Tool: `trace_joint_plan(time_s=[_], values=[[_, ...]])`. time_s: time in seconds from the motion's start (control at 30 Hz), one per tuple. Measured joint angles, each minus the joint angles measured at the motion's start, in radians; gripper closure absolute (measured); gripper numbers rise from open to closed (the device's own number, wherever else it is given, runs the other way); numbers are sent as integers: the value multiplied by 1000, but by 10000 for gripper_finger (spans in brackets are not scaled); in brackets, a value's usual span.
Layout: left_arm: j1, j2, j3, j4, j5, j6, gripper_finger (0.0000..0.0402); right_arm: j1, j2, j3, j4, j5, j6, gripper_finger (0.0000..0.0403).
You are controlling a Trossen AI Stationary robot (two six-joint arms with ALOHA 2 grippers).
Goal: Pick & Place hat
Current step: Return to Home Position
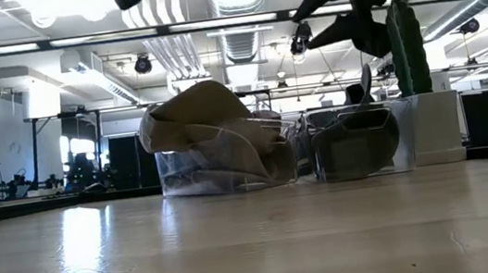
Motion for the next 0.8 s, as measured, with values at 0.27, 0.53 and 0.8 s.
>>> trace_joint_plan(time_s=[0.27, 0.53, 0.8], values=[[0, -262, -345, 417, 0, -228, 246, -36, -59, 0, 71, -35, -69, 209], [0, -525, -657, 590, 3, -394, 246, -116, -123, -6, 169, -209, -225, 209], [0, -770, -739, 502, 3, -383, 246, -251, -310, -71, 97, -296, -357, 209]])
